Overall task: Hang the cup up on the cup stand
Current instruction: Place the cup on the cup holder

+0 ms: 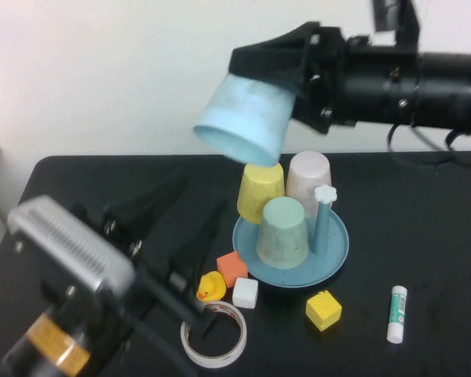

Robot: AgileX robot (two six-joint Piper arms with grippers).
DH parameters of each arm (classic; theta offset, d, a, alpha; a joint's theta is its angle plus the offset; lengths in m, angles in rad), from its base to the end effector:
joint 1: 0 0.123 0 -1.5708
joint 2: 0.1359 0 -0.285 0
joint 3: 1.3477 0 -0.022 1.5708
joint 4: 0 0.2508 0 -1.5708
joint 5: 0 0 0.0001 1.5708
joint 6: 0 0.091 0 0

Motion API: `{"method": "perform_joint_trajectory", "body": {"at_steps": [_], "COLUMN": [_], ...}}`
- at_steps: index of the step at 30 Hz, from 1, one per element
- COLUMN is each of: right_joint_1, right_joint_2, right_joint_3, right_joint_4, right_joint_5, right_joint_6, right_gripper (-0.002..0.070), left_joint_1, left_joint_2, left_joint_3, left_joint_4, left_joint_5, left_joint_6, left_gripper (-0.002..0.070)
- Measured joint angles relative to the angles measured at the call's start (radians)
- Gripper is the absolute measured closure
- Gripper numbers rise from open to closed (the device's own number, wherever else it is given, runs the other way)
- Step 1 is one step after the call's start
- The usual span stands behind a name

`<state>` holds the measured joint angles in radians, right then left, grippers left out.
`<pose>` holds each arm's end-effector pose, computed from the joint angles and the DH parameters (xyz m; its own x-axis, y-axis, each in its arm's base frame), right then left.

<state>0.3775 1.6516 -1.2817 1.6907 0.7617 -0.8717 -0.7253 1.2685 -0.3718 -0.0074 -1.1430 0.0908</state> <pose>0.3242 0.1957 0.3414 -0.7833 0.2853 -0.5524 -0.4630 0.3252 0.8245 0.1708 -0.1506 0.2674 0.3017 -0.1504 -0.9415 0.6346 0.7686 0.0806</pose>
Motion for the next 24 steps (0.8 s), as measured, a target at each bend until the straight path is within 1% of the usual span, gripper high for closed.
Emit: {"method": "perform_joint_trajectory", "body": {"at_steps": [2,4,5,7,9,11,12,15,17,21,24], "right_joint_1": [-0.027,-0.061,-0.079,-0.112,-0.14,-0.154,-0.156,-0.156,-0.156,-0.156,-0.156], "right_joint_2": [-0.003,-0.011,-0.013,-0.02,-0.025,-0.027,-0.027,-0.023,-0.008,0.046,0.103], "right_joint_3": [-0.008,-0.01,-0.01,-0.01,-0.012,-0.012,-0.012,-0.012,-0.006,0.003,0.003], "right_joint_4": [0.0,0.0,0.0,-0.002,-0.03,-0.114,-0.176,-0.36,-0.412,-0.427,-0.366], "right_joint_5": [0.014,0.029,0.039,0.054,0.061,0.05,0.035,-0.006,-0.042,-0.146,-0.188], "right_joint_6": [-0.08,-0.171,-0.234,-0.366,-0.51,-0.614,-0.645,-0.688,-0.698,-0.722,-0.776], "right_gripper": [0.0098,0.0098,0.0098,0.0098,0.0098,0.0098,0.0098,0.0098,0.0098,0.0098,0.0099], "left_joint_1": [0.0,0.0,0.0,0.0,0.0,0.0,0.0,0.0,0.0,0.0,0.0], "left_joint_2": [-0.032,-0.076,-0.1,-0.149,-0.197,-0.23,-0.242,-0.256,-0.258,-0.258,-0.258], "left_joint_3": [0.053,0.107,0.137,0.197,0.264,0.327,0.354,0.386,0.388,0.388,0.388], "left_joint_4": [0.021,0.026,0.023,-0.009,-0.065,-0.117,-0.144,-0.195,-0.205,-0.19,-0.179], "left_joint_5": [0.0,0.0,0.0,0.0,0.0,0.0,0.0,0.006,0.006,0.004,0.004], "left_joint_6": [-0.031,-0.07,-0.091,-0.147,-0.186,-0.206,-0.218,-0.268,-0.294,-0.309,-0.309], "left_gripper": [0.0311,0.0328,0.0356,0.0445,0.0568,0.0625,0.0643,0.0666,0.0671,0.0675,0.0675]}}
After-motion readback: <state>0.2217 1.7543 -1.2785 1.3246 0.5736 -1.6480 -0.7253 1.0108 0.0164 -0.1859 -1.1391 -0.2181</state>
